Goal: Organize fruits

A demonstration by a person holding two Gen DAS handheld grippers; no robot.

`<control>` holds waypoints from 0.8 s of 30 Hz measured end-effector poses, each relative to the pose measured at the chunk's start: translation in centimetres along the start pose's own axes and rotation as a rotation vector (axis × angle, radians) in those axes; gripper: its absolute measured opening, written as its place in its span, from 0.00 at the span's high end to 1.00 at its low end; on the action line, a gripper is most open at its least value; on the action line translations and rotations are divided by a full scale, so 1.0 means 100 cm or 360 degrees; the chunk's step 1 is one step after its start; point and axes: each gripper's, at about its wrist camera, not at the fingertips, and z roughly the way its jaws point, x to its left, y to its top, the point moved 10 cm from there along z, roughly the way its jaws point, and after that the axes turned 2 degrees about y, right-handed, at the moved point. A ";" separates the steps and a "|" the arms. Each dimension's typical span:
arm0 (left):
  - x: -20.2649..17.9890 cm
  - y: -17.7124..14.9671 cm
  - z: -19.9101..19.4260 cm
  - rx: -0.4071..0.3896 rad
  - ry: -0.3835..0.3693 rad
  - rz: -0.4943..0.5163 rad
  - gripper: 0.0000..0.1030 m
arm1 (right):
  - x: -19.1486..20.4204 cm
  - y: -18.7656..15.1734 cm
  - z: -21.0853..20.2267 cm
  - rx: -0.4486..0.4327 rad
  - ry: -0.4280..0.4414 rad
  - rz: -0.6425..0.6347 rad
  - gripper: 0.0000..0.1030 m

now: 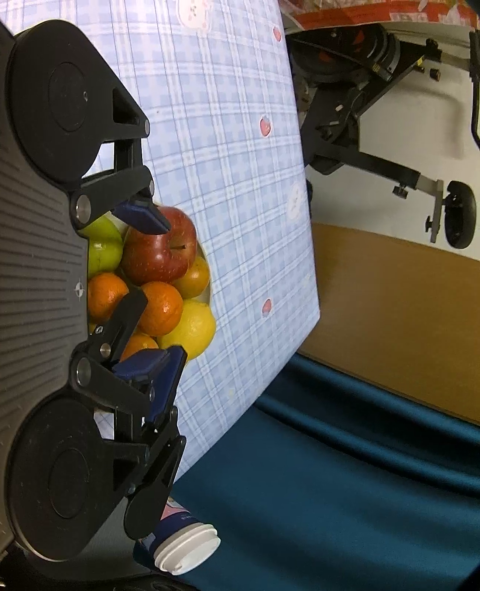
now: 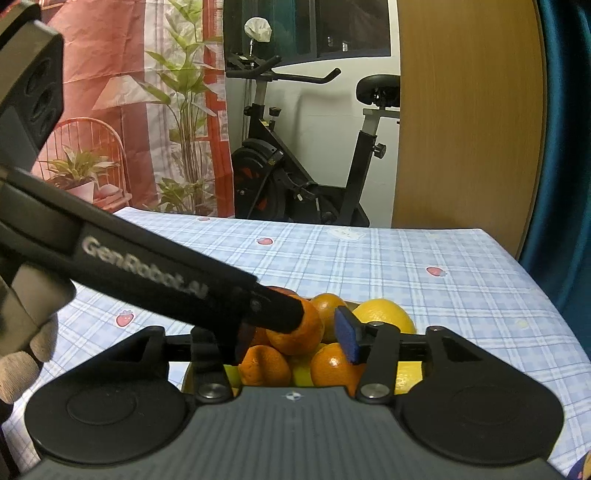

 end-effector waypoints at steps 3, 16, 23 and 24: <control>0.003 0.001 -0.009 -0.0023 0.0012 -0.0014 0.28 | 0.001 0.002 -0.003 -0.0001 -0.0020 0.0002 0.38; 0.031 0.001 -0.065 -0.0168 0.0149 -0.0078 0.10 | -0.012 0.019 -0.031 -0.0054 -0.0117 0.0230 0.02; 0.055 0.002 -0.120 -0.0257 0.0364 -0.0098 0.10 | 0.005 0.039 -0.054 -0.0054 -0.0027 0.0282 0.01; 0.058 0.003 -0.130 -0.0276 0.0387 -0.0101 0.10 | 0.008 0.043 -0.057 -0.0061 -0.0025 0.0280 0.01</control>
